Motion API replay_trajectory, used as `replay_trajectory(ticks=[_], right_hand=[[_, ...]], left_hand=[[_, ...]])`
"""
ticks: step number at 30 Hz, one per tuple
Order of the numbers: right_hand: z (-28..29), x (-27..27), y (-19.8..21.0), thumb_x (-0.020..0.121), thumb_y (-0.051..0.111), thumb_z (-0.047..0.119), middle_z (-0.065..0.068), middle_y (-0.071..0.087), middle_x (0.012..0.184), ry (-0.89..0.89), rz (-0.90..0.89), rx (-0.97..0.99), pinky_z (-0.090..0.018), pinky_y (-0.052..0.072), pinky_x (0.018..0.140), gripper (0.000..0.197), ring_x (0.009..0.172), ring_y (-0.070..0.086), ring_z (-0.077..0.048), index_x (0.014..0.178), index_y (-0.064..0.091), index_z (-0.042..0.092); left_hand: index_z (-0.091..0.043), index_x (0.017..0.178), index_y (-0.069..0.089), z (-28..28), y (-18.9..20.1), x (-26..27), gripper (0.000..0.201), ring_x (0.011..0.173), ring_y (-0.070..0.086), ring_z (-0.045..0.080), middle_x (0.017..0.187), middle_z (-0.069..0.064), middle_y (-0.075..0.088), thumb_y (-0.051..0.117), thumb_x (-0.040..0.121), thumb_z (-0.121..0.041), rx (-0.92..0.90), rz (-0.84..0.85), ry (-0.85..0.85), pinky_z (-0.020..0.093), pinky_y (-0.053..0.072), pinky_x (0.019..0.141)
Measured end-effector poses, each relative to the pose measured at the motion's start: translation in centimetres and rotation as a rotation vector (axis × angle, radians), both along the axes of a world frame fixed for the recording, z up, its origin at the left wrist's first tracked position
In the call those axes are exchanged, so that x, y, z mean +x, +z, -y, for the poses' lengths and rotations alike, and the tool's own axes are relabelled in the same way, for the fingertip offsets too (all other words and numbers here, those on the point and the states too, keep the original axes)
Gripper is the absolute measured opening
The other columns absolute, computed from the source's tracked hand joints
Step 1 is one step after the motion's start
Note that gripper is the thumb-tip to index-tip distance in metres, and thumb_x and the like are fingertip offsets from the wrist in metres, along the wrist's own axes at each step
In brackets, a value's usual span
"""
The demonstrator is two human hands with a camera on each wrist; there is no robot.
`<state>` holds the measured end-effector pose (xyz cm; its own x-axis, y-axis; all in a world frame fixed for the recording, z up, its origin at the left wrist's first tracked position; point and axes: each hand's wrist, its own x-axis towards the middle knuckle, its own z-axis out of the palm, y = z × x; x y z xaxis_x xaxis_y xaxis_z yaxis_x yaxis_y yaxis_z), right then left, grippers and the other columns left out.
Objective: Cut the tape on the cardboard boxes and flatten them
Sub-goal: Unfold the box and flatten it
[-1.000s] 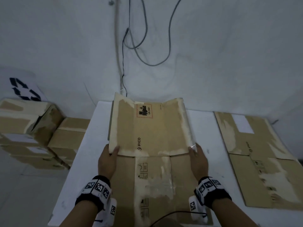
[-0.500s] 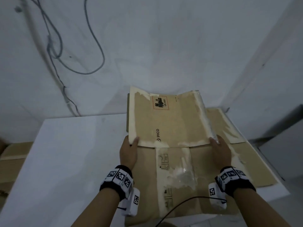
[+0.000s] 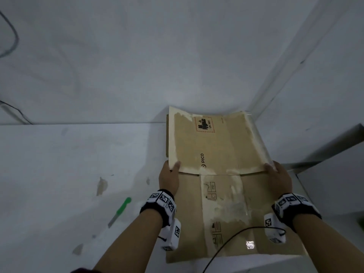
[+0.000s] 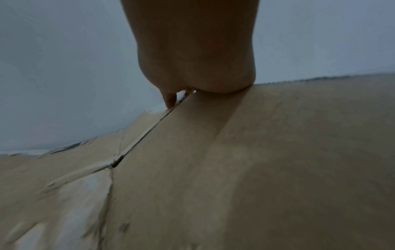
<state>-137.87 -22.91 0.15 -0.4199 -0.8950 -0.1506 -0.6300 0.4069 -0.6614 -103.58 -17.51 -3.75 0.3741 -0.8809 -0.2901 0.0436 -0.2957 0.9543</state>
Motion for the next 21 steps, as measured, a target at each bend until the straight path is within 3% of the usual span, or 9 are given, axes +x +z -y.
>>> replay_trajectory(ticks=[6, 10, 12, 16, 19, 21], right_hand=[[3.5, -3.0, -3.4, 0.100, 0.051, 0.034, -0.021, 0.059, 0.128, 0.040, 0.014, 0.081, -0.035, 0.036, 0.085, 0.041, 0.107, 0.056, -0.034, 0.133, 0.055, 0.009], [4.9, -3.7, -4.5, 0.102, 0.048, 0.031, -0.022, 0.054, 0.136, 0.011, -0.004, 0.120, -0.039, 0.037, 0.097, 0.044, 0.122, 0.051, -0.039, 0.140, 0.049, 0.007], [5.6, -3.9, -5.0, 0.102, 0.049, 0.031, -0.021, 0.056, 0.135, -0.008, -0.019, 0.127, -0.040, 0.038, 0.099, 0.044, 0.121, 0.052, -0.039, 0.140, 0.049, 0.010], [6.0, -4.4, -6.4, 0.093, 0.063, 0.030, -0.025, 0.054, 0.128, -0.065, -0.097, 0.072, -0.047, 0.043, 0.096, 0.049, 0.115, 0.053, -0.042, 0.138, 0.047, 0.020], [5.8, -4.5, -7.7, 0.090, 0.065, 0.030, -0.023, 0.053, 0.122, -0.007, -0.280, 0.092, -0.051, 0.045, 0.090, 0.043, 0.107, 0.054, -0.042, 0.129, 0.050, 0.024], [5.6, -4.0, -8.4, 0.091, 0.063, 0.037, -0.021, 0.051, 0.126, 0.038, -0.302, 0.157, -0.051, 0.044, 0.093, 0.038, 0.111, 0.053, -0.042, 0.126, 0.055, 0.026]], left_hand=[[-0.006, 0.127, 0.055, 1.7, -3.7, -3.3, 0.039, 0.114, 0.056, 0.025, 0.121, 0.008, 0.062, 0.056, 0.097, -0.031, 0.070, 0.012, 0.022, 0.035, 0.042, 0.100], [-0.007, 0.132, 0.039, 2.6, -5.0, -4.4, 0.041, 0.108, 0.056, 0.027, 0.119, 0.013, 0.059, 0.055, 0.097, -0.022, 0.127, 0.042, 0.017, 0.030, 0.041, 0.090], [-0.010, 0.132, 0.037, 3.2, -5.5, -4.6, 0.045, 0.111, 0.054, 0.031, 0.119, 0.014, 0.057, 0.059, 0.095, -0.022, 0.150, 0.069, 0.013, 0.035, 0.043, 0.093], [-0.015, 0.139, 0.038, 3.5, -5.6, -4.8, 0.058, 0.124, 0.034, 0.032, 0.137, 0.016, 0.035, 0.062, 0.091, -0.037, 0.354, 0.427, -0.014, 0.040, 0.032, 0.100], [-0.017, 0.151, 0.021, 3.1, -5.9, -5.2, 0.075, 0.133, 0.024, 0.031, 0.146, 0.015, 0.025, 0.061, 0.091, -0.037, 0.313, 0.392, -0.076, 0.043, 0.026, 0.108], [-0.017, 0.154, 0.004, 2.9, -6.2, -5.5, 0.089, 0.137, 0.018, 0.032, 0.150, 0.014, 0.018, 0.063, 0.090, -0.037, 0.325, 0.398, -0.127, 0.045, 0.022, 0.111]])
